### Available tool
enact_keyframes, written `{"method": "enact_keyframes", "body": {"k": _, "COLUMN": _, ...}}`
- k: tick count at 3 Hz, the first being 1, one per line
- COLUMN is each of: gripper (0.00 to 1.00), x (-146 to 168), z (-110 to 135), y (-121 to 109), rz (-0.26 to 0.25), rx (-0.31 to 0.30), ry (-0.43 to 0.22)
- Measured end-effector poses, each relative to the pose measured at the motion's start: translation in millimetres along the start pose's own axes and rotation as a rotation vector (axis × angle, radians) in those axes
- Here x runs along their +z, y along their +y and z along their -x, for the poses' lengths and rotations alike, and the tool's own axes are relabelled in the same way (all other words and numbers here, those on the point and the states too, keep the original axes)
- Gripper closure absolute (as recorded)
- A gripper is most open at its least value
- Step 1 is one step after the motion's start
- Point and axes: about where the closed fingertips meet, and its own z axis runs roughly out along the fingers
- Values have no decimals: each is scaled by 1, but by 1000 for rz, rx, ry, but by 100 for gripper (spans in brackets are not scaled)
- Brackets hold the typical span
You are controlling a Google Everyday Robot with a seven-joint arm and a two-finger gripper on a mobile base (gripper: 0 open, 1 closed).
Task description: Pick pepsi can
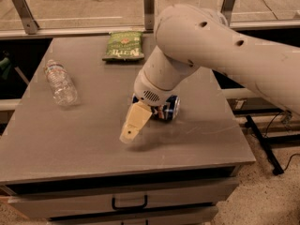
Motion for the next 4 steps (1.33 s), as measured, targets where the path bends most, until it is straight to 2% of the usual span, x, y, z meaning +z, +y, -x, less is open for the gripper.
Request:
{"method": "enact_keyframes", "body": {"k": 1, "gripper": 18, "x": 15, "z": -20, "y": -14, "rz": -6, "rx": 5, "ry": 20}}
{"method": "enact_keyframes", "body": {"k": 4, "gripper": 87, "x": 4, "z": -15, "y": -17, "rz": -8, "rx": 4, "ry": 18}}
